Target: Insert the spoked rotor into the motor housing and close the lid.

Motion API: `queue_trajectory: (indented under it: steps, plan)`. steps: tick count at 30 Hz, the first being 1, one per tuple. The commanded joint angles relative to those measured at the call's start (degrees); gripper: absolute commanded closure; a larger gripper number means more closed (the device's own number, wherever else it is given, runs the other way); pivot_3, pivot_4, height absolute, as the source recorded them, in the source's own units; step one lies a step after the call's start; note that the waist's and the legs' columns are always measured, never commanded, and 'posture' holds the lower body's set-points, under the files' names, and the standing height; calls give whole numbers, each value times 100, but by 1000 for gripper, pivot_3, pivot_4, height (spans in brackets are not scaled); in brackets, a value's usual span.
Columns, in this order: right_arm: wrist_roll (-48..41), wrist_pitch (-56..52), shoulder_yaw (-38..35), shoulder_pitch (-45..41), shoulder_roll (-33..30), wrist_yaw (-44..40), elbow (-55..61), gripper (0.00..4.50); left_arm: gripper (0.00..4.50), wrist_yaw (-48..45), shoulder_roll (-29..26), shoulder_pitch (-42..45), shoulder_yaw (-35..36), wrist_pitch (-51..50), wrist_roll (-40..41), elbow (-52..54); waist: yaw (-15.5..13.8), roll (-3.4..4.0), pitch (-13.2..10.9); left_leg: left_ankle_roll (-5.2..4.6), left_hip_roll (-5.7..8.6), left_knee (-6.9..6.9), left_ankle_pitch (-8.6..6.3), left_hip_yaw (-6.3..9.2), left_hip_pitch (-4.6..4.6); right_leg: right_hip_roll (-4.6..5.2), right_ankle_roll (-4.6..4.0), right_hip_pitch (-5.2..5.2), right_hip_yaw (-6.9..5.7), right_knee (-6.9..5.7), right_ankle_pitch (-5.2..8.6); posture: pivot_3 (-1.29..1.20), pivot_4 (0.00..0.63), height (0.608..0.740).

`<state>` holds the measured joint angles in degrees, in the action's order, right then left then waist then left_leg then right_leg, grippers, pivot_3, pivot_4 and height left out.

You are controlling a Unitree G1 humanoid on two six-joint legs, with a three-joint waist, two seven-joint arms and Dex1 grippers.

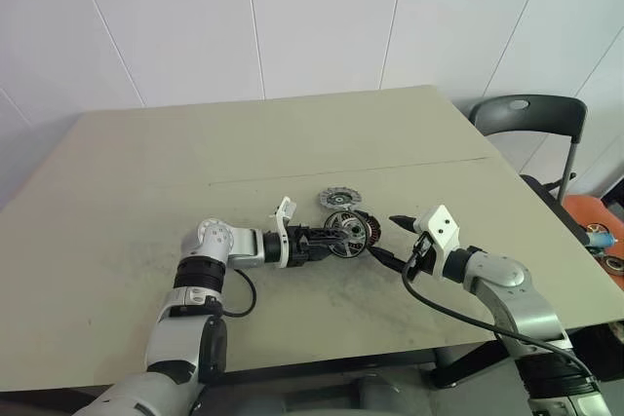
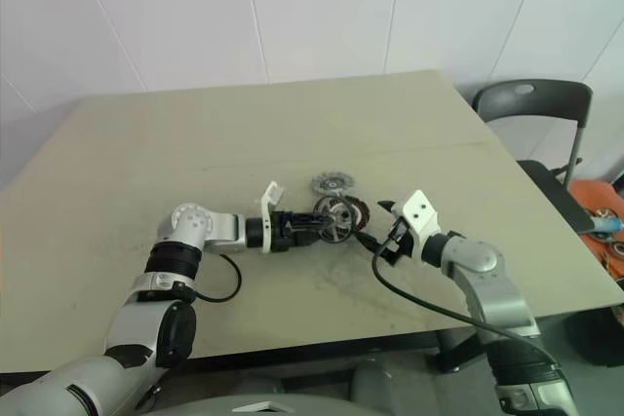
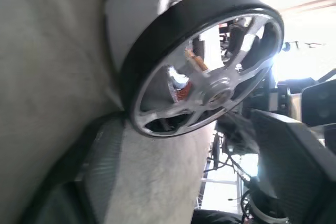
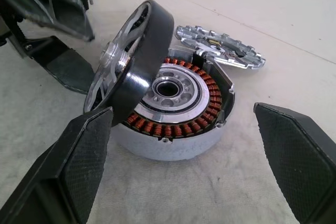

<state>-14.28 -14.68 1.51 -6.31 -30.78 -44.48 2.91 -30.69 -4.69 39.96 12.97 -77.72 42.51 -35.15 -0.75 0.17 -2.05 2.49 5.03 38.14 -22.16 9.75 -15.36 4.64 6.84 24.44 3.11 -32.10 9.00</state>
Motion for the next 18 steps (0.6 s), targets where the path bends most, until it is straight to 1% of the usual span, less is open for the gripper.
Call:
queue_trajectory:
  steps: [1,12,15,18]
  plan:
    - [-25,91,-54,-56,36,16,143,0,40,-10,-24,246,176,92,25,9,12,0,0,0,0,0,0,0,0,0,2,0,0,0,1,0,0,740]
    - [9,117,-33,-66,47,20,102,0,40,0,80,255,334,95,74,108,11,0,-1,2,-1,0,1,2,1,-2,-9,6,-1,-1,-6,0,0,740]
    - [28,129,-28,-70,65,18,80,0,618,26,112,253,412,92,114,105,10,0,-1,2,-1,0,1,2,0,-1,-9,6,0,0,-6,0,0,740]
    - [42,134,-21,-78,83,19,72,0,1638,25,125,247,437,81,116,126,12,0,-1,2,-1,0,1,2,1,-1,-7,6,0,-1,-5,0,0,740]
